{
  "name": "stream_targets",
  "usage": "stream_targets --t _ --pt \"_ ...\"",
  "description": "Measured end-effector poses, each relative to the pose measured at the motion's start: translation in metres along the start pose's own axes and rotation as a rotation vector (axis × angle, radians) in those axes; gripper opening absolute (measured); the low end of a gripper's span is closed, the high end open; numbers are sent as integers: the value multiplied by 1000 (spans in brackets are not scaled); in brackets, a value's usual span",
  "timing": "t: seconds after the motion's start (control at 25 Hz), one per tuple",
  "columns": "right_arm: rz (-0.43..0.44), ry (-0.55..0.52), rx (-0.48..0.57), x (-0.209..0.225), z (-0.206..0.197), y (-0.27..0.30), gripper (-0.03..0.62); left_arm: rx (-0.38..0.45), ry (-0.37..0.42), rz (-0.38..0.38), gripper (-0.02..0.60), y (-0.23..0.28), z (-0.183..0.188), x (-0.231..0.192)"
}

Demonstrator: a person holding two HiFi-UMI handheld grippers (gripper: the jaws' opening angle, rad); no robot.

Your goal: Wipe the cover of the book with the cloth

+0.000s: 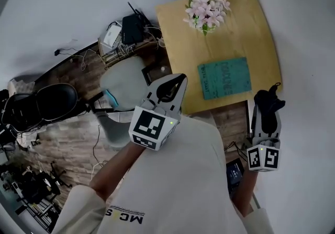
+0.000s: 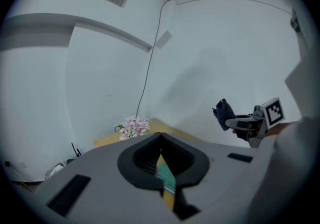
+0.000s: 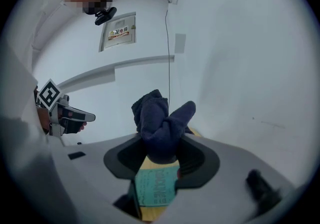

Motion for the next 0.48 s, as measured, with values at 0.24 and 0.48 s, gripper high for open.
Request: stream_targets --t 0.24,0.48 --pt "4 -11 34 -6 3 7 176 24 -10 12 11 -6 3 0" --pt "36 -35 58 -16 14 21 175 32 8 13 11 -5 5 0"
Point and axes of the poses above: the fingertips, and each gripper's own axes: y forward along the fingers, x to its right, z out of its top, the point moved 5 cm from there along -y, backward along the fingers, and after that the axes turned 6 degrees about z, right-handed, at the moved point
